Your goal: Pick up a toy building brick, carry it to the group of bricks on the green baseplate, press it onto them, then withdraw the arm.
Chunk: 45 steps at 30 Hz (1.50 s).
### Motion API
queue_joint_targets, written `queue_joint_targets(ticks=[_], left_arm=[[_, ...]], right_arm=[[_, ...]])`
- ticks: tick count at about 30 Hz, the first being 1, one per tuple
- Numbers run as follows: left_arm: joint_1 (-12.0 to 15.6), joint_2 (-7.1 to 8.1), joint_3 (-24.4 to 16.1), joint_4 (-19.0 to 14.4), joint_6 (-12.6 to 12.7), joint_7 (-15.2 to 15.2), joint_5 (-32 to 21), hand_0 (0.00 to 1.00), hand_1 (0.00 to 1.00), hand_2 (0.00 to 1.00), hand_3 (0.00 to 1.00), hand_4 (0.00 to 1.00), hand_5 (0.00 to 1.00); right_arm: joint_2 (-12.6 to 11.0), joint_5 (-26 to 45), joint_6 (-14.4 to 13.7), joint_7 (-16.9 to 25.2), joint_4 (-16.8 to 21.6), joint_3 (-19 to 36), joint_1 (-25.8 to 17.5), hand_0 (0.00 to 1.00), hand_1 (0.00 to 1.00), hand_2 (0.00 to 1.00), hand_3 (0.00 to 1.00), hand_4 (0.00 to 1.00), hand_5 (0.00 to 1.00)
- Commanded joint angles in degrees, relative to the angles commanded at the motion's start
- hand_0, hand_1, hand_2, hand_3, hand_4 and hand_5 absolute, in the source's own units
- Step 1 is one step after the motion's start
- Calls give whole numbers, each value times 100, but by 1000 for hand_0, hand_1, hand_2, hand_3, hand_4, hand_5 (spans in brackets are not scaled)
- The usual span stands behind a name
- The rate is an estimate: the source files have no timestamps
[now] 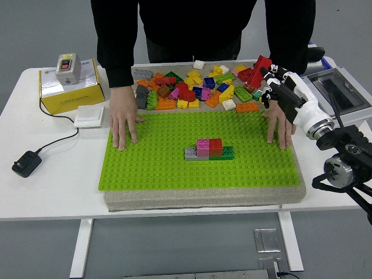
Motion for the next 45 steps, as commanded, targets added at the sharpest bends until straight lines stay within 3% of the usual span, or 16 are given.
queue_joint_targets(ticks=[6,26,36,45], left_arm=[[3,-2,4,0,-1,-1,11,687,673,624,704,140,664],[-11,-7,7,0,8,-10,15,687,673,624,705,142,668],[-35,-5,24,0,18,-21,-14,687,674,625,706,143,672],[-56,14,18,0,22,-23,-8,687,674,625,705,143,674]], right_arm=[[26,308,84,100,-39,98,-86,108,190,609,633,411,360],[-50,-700,-255,-206,226,96,-169,107,190,610,634,412,361],[-404,-2431,-679,-1232,665,-259,-7,106,189,611,635,411,361],[-677,-4206,-600,-2225,841,-1003,257,109,189,614,636,410,360]])
